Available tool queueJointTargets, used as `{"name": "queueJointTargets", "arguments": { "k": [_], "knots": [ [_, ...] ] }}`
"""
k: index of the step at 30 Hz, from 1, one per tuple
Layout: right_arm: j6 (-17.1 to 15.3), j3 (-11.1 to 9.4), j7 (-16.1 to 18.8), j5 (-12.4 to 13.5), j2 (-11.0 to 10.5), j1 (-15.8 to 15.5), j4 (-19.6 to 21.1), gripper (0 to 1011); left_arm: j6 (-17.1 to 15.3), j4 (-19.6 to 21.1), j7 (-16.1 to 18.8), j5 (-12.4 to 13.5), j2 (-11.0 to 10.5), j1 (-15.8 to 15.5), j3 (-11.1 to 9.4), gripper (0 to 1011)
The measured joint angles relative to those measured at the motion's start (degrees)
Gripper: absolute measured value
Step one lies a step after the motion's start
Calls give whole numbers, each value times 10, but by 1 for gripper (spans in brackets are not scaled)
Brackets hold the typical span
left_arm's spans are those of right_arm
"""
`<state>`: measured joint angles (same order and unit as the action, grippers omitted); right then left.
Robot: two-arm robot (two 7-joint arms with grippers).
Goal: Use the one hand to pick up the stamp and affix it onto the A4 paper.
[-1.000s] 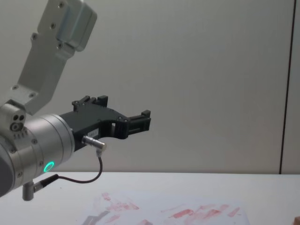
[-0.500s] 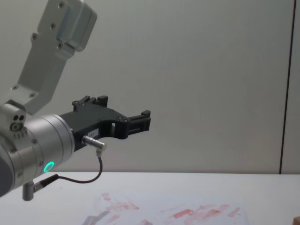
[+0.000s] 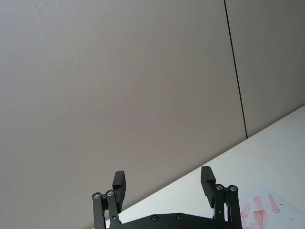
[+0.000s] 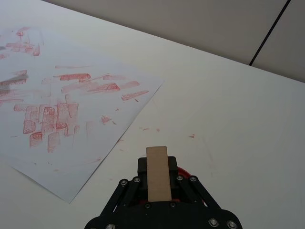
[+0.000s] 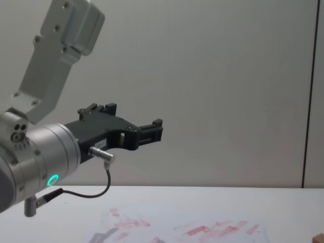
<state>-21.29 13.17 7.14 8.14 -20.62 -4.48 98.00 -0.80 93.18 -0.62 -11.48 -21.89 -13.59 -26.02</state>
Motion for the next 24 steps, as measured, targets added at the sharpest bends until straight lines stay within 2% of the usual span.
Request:
{"name": "queueJointTargets", "arguments": {
  "k": [11,24],
  "knots": [
    [15,-6,-6,9,0,-1,4,220,0,0,0,0,0,0,0,1003],
    [13,-21,-11,51,-6,-5,37,220,0,0,0,0,0,0,0,1003]
  ]
}}
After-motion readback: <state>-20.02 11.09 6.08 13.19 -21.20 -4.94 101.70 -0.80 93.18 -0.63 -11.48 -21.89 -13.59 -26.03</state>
